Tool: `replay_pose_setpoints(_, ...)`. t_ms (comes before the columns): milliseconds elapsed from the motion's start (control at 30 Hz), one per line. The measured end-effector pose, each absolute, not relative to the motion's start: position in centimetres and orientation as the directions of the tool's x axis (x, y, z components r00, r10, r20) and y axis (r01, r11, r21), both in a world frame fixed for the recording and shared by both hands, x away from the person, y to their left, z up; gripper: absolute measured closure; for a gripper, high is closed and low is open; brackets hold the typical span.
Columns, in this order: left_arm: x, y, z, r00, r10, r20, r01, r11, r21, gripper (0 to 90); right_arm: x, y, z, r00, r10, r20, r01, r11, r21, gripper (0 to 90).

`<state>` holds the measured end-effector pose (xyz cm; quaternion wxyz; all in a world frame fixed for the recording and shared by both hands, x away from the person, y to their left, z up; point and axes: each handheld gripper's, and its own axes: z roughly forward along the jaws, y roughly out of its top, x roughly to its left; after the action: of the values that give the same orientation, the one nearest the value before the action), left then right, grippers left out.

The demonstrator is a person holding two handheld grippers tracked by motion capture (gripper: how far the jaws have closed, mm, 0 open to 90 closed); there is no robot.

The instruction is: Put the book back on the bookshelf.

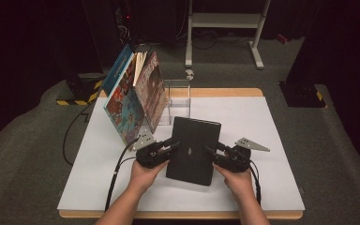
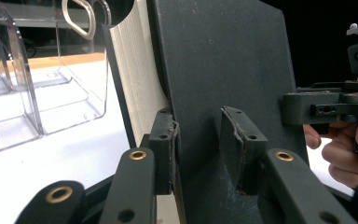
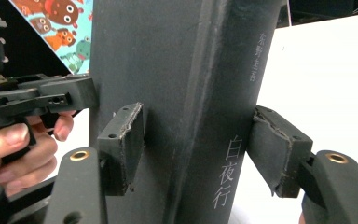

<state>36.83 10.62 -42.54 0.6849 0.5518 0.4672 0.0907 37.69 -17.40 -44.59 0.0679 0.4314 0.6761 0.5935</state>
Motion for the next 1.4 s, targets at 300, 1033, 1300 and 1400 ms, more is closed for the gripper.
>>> replay_pose_setpoints(300,37.8,10.4,-42.0,0.568,0.643,-0.515,0.346,0.381,0.857,67.0,38.3,-17.3,-43.9,-0.621,0.685,0.381,0.460,-0.075,0.885,39.7)
replay_pose_setpoints(1033,38.4,9.6,-42.3,0.597,0.654,-0.464,0.288,0.365,0.885,66.1,38.7,-17.7,-43.5,-0.617,0.715,0.328,0.391,-0.083,0.916,40.1)
replay_pose_setpoints(1300,37.6,10.2,-42.9,0.587,0.658,-0.473,0.295,0.370,0.881,64.6,37.8,-17.4,-43.7,-0.619,0.724,0.305,0.356,-0.088,0.930,40.1)
replay_pose_setpoints(1400,37.4,10.5,-43.2,0.588,0.656,-0.473,0.294,0.371,0.881,64.4,37.1,-17.3,-43.7,-0.624,0.730,0.279,0.330,-0.078,0.941,40.9)
